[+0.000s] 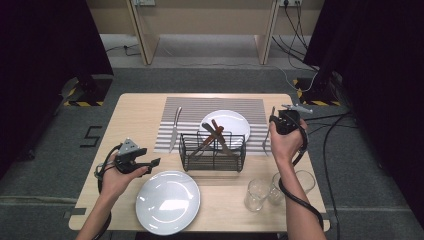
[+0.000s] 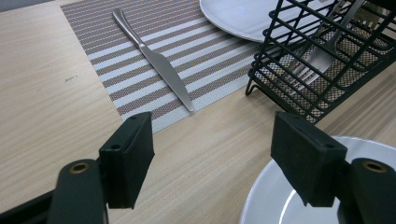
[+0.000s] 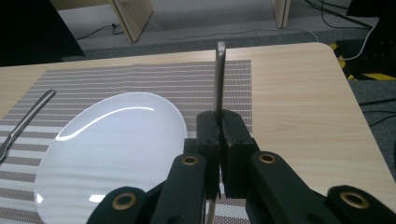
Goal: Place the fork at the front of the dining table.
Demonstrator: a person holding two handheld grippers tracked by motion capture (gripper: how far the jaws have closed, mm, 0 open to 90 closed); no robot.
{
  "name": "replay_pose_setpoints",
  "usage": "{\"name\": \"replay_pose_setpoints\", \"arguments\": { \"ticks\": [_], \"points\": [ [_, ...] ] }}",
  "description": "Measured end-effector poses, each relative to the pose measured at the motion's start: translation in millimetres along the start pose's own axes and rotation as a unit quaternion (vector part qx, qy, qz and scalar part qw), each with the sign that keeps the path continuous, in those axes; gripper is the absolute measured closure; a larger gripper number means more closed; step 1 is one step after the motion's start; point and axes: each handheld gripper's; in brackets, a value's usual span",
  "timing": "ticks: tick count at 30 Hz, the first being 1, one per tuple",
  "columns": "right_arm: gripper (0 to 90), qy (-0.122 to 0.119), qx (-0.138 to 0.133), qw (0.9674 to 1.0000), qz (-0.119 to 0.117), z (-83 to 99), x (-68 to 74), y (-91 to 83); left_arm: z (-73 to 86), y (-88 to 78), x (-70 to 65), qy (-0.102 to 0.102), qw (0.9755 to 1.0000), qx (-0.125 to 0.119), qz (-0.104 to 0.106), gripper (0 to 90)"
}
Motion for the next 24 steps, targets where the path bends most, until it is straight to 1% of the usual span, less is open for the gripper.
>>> {"name": "replay_pose_setpoints", "arguments": {
  "ticks": [16, 24],
  "points": [
    [87.3, 0.003, 0.001, 1.0, 0.005, 1.8, -0.6, 8.2, -0.2, -1.1, 1.8, -0.002, 1.0, -0.002, -0.003, 29.4],
    [87.3, 0.003, 0.005, 1.0, 0.007, -0.8, 0.2, 20.0, -0.5, -2.2, 2.6, -0.003, 1.0, -0.004, -0.003, 29.4]
  ]
}}
Point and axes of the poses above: each handheld gripper's, and its own axes: y roughly forward along the jaws, z roughly out of its underside, x roughly to its left
